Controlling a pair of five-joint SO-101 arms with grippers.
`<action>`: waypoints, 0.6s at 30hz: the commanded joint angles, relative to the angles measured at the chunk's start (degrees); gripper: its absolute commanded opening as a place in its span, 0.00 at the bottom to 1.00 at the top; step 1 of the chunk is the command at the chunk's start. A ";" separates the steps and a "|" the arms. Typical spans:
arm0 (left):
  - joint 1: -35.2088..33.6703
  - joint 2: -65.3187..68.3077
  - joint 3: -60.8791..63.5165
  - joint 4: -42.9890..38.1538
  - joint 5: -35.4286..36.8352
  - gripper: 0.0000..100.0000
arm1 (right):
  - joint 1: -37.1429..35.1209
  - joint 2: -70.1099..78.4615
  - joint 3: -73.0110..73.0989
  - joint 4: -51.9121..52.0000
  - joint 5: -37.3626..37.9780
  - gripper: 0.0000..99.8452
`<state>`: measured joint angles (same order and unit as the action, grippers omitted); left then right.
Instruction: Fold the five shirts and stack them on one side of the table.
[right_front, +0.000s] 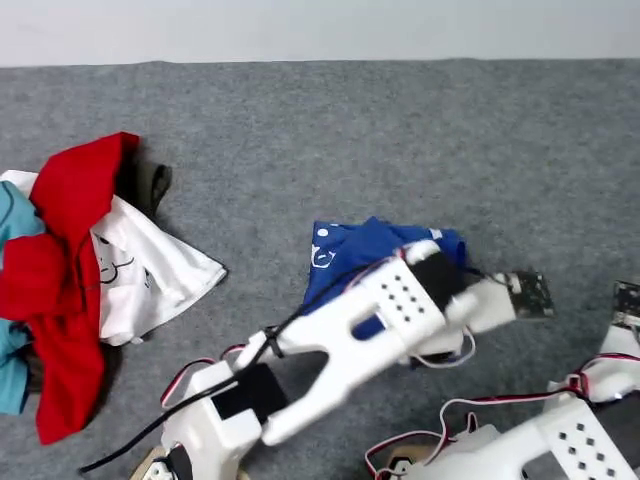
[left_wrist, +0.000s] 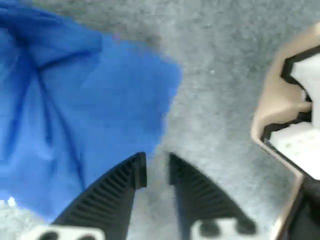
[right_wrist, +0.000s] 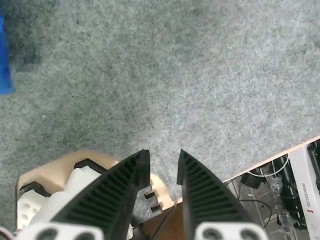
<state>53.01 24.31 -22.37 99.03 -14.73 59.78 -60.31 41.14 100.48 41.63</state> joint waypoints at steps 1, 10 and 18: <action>-6.07 -5.45 -4.26 1.41 -0.35 0.19 | -0.40 -0.48 -0.44 1.71 0.18 0.10; -21.01 -5.98 -9.71 -0.35 -5.10 0.20 | -0.40 -0.48 -0.44 1.71 0.18 0.10; -26.46 4.22 -10.24 -7.21 -5.10 0.20 | -0.40 -0.48 -0.44 1.71 0.18 0.10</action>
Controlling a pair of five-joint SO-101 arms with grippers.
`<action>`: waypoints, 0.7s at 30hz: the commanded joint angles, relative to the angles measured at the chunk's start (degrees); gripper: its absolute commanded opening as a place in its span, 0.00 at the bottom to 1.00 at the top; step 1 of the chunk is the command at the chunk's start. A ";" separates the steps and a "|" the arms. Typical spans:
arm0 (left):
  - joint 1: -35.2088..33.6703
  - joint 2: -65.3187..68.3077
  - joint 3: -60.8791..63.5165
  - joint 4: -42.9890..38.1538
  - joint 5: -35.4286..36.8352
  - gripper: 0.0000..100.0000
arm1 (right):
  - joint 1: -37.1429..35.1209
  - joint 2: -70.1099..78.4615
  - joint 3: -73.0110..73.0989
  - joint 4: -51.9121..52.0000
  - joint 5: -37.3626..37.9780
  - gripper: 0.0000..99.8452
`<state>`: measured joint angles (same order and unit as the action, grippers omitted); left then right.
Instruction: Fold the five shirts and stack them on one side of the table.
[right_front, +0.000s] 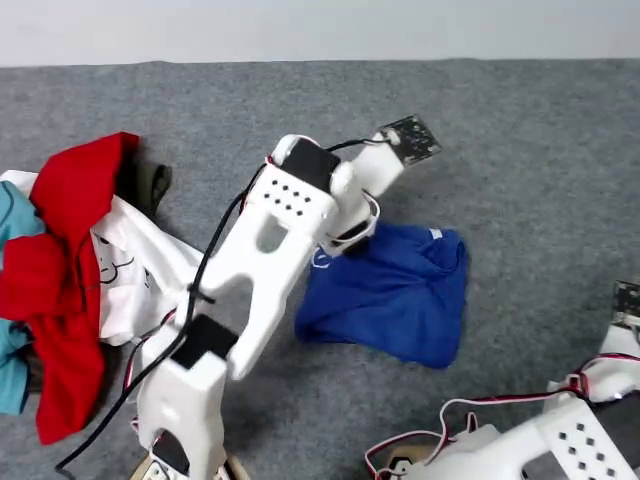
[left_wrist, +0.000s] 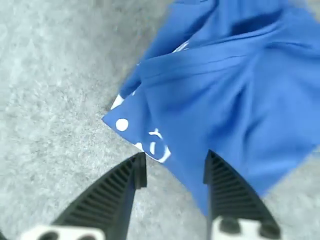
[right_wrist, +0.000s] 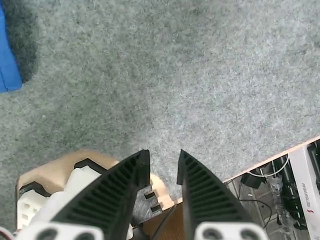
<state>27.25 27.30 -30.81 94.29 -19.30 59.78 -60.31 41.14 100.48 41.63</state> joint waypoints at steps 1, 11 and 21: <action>-0.62 2.20 -1.80 -2.90 -0.53 0.20 | -0.40 -0.48 -0.44 1.71 0.18 0.10; 2.64 9.85 -1.80 -4.40 -0.53 0.08 | -0.40 -0.48 -0.44 1.80 0.18 0.10; 6.68 9.23 -15.87 6.33 0.44 0.00 | -0.40 -0.48 -0.44 1.80 0.18 0.10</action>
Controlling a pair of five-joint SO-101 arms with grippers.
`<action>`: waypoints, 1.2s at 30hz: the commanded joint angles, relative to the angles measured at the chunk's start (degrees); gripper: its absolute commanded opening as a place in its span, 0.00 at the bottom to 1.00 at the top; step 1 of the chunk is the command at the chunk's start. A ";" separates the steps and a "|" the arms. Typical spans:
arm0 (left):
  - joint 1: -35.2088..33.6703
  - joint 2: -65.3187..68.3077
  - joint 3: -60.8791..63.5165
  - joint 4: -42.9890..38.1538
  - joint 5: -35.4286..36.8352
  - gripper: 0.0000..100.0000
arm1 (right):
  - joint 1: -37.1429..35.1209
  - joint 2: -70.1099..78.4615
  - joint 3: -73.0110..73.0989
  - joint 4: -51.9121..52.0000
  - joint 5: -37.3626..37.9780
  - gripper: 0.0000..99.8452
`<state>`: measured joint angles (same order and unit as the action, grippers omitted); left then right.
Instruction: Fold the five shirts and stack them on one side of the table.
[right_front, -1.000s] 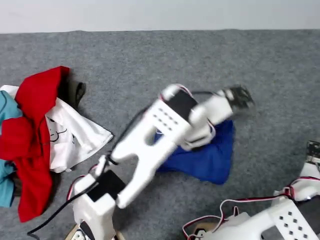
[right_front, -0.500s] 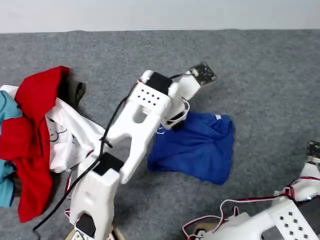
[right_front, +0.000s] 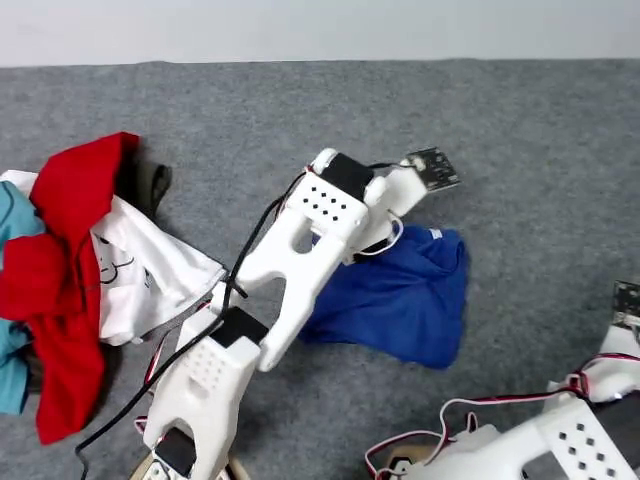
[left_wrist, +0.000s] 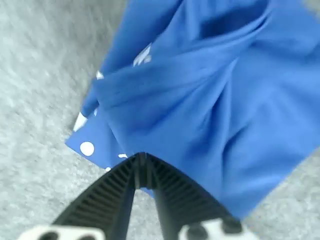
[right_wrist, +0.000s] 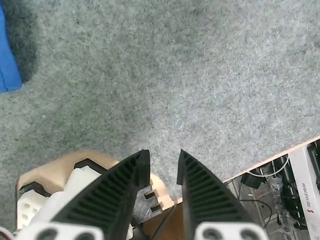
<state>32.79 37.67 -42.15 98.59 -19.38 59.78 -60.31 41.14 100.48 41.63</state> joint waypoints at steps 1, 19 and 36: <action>1.32 -1.76 -4.88 1.93 0.79 0.00 | -0.40 -0.48 -0.44 1.80 0.18 0.10; -5.63 7.21 -5.32 -7.21 -1.23 0.17 | -0.31 -0.48 -0.44 1.80 0.26 0.10; 1.58 8.53 -8.57 1.32 -1.41 0.00 | -0.40 -0.48 -0.35 1.80 0.44 0.10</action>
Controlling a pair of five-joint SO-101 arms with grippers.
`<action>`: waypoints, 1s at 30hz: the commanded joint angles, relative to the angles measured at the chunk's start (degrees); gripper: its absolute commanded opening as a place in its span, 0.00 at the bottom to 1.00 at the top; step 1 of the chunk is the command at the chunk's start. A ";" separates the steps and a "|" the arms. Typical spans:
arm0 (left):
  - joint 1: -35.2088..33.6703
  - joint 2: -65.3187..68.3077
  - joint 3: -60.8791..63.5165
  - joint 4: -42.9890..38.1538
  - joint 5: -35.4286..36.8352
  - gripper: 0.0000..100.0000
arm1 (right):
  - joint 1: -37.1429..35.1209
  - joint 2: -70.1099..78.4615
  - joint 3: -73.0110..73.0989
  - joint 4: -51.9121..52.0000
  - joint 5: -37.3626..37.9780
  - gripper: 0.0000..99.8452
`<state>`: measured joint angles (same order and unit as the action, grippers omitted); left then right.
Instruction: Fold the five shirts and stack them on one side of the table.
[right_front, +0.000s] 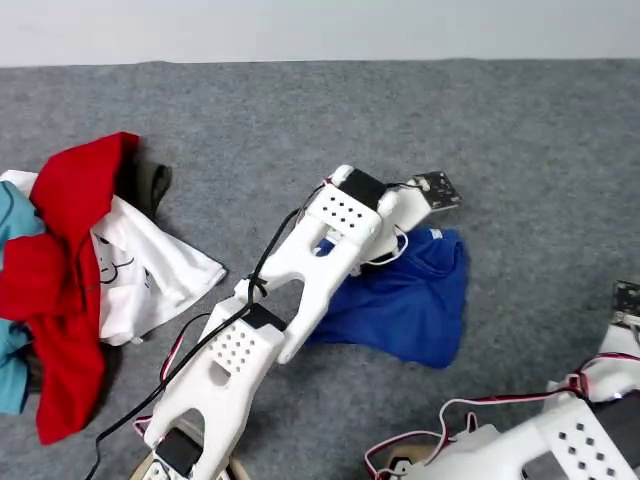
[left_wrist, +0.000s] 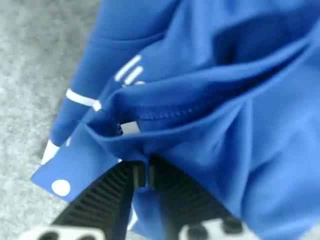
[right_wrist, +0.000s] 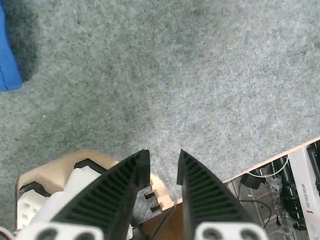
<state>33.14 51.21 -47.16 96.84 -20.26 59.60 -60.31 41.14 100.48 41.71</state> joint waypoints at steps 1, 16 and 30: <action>1.85 -5.98 -4.35 3.60 -0.44 0.00 | -0.22 -0.48 -0.35 1.80 0.35 0.10; 22.42 -19.69 12.26 3.34 -0.35 0.00 | -0.04 -0.48 -0.35 1.80 0.44 0.10; 19.69 -23.82 16.48 2.64 -0.44 0.10 | -0.13 -0.48 -0.35 1.80 0.44 0.10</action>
<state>54.42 33.27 -30.73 98.86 -20.26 59.60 -60.31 41.14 100.48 41.71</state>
